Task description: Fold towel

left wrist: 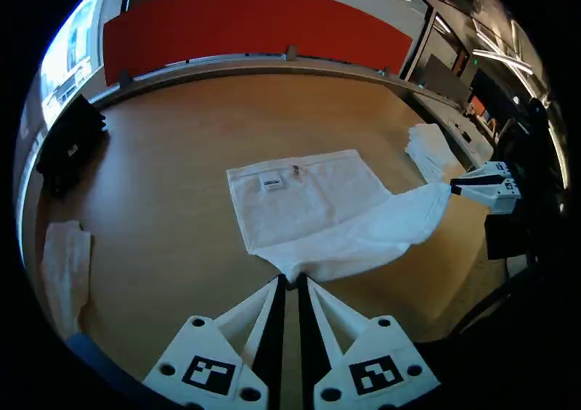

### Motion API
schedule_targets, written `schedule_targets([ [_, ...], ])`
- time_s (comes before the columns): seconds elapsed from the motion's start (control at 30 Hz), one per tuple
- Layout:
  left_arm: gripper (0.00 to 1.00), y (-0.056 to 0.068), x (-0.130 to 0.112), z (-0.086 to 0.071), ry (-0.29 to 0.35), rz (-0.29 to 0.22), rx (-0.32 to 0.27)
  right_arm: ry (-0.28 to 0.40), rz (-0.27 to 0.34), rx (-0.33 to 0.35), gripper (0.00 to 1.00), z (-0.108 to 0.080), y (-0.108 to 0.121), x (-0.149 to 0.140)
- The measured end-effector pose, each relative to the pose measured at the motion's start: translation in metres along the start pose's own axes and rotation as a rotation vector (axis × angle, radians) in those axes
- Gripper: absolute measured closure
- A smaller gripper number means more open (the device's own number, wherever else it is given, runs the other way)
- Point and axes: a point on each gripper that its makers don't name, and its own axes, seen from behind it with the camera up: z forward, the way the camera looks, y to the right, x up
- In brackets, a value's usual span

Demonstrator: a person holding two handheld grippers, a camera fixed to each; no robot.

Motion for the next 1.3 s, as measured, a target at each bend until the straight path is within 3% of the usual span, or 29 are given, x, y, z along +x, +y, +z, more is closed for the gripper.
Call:
schedule_targets([
  [0.67, 0.88, -0.035, 0.051, 0.050, 0.017, -0.032, 0.024, 0.010, -0.007, -0.033, 0.94, 0.054, 0.046, 0.029],
  [1.3, 0.88, -0.046, 0.070, 0.084, -0.003, 0.002, 0.019, -0.016, 0.002, -0.058, 0.94, 0.082, 0.069, 0.029],
])
